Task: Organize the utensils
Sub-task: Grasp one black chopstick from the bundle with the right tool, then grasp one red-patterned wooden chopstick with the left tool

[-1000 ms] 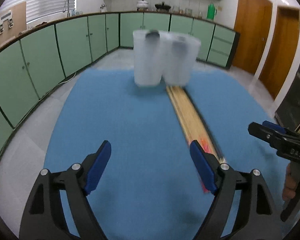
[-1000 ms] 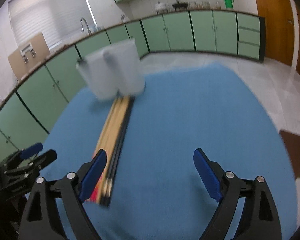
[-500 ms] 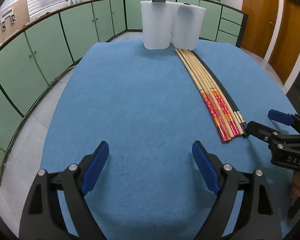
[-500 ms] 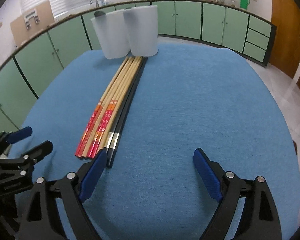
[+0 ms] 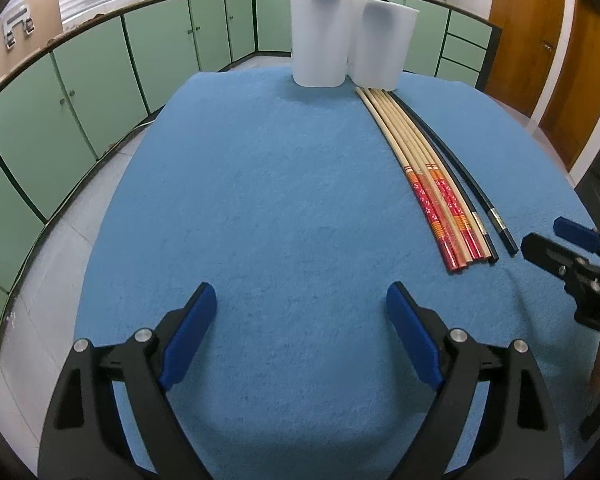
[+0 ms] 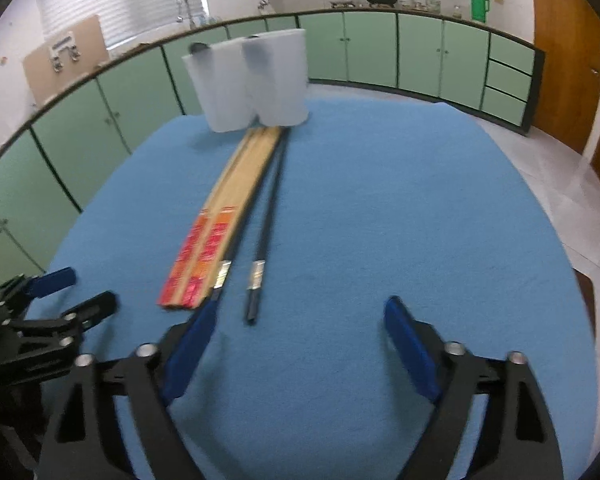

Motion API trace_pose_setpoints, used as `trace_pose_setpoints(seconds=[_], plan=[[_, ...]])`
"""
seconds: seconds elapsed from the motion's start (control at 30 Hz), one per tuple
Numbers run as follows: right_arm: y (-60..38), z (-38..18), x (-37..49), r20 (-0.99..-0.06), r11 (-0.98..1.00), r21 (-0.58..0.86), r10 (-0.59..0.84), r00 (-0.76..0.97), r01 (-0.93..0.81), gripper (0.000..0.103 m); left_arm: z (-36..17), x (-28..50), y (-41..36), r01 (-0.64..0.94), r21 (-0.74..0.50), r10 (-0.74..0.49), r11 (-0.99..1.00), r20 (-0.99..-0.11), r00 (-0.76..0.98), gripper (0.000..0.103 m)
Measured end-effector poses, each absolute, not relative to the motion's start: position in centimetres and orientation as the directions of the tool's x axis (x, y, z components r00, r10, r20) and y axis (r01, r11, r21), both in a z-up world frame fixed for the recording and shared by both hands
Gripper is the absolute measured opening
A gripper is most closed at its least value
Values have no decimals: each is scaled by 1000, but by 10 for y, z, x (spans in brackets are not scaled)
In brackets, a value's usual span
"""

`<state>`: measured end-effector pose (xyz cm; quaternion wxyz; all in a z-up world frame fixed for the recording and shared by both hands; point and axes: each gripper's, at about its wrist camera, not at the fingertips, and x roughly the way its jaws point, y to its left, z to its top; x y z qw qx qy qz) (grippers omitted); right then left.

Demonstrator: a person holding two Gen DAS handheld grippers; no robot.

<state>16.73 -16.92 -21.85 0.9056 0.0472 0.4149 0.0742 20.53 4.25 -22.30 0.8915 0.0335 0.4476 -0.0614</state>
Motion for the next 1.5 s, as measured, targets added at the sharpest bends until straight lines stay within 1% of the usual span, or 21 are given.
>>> trace_pose_setpoints(seconds=[0.03, 0.07, 0.13, 0.3, 0.37, 0.4, 0.43, 0.53, 0.77, 1.03, 1.3, 1.4, 1.5], plan=[[-165, -220, 166, -745, 984, 143, 178, 643, -106, 67, -223, 205, 43, 138, 4, -79, 990, -802, 592, 85], [-161, -221, 167, -750, 983, 139, 182, 636, -117, 63, -223, 205, 43, 135, 3, -78, 991, -803, 591, 85], [-155, -222, 168, -755, 982, 141, 190, 628, -128, 52, -224, 202, 45, 133, 6, -75, 991, -803, 591, 85], [-144, -221, 173, -764, 986, 109, 167, 623, -129, 35, -225, 201, 46, 129, 6, -72, 992, -804, 590, 85], [-145, -221, 175, -768, 988, 101, 155, 621, -121, 23, -225, 201, 43, 136, 2, -79, 991, -804, 589, 85], [-146, -221, 176, -769, 988, 103, 155, 621, -119, 19, -225, 201, 42, 140, 0, -83, 990, -805, 587, 85], [-147, -221, 176, -769, 986, 112, 165, 618, -124, 8, -225, 201, 39, 147, -3, -89, 989, -806, 585, 85], [-151, -222, 176, -767, 982, 134, 189, 613, -135, 7, -225, 203, 29, 173, -20, -118, 985, -807, 579, 86], [-174, -221, 172, -766, 986, 141, 165, 621, -88, 7, -227, 214, -1, 215, -29, -151, 976, -804, 576, 86], [-185, -223, 172, -759, 983, 164, 176, 627, -77, 7, -233, 222, -9, 201, 29, -96, 979, -807, 583, 87], [-190, -224, 170, -753, 978, 191, 201, 627, -84, 7, -230, 214, 13, 133, 54, -35, 990, -808, 588, 87], [-193, -223, 169, -749, 975, 203, 216, 626, -94, 9, -227, 209, 18, 128, 51, -34, 991, -811, 584, 87], [-195, -223, 168, -748, 974, 207, 219, 626, -93, 10, -224, 205, 16, 151, 26, -68, 988, -809, 584, 86]])
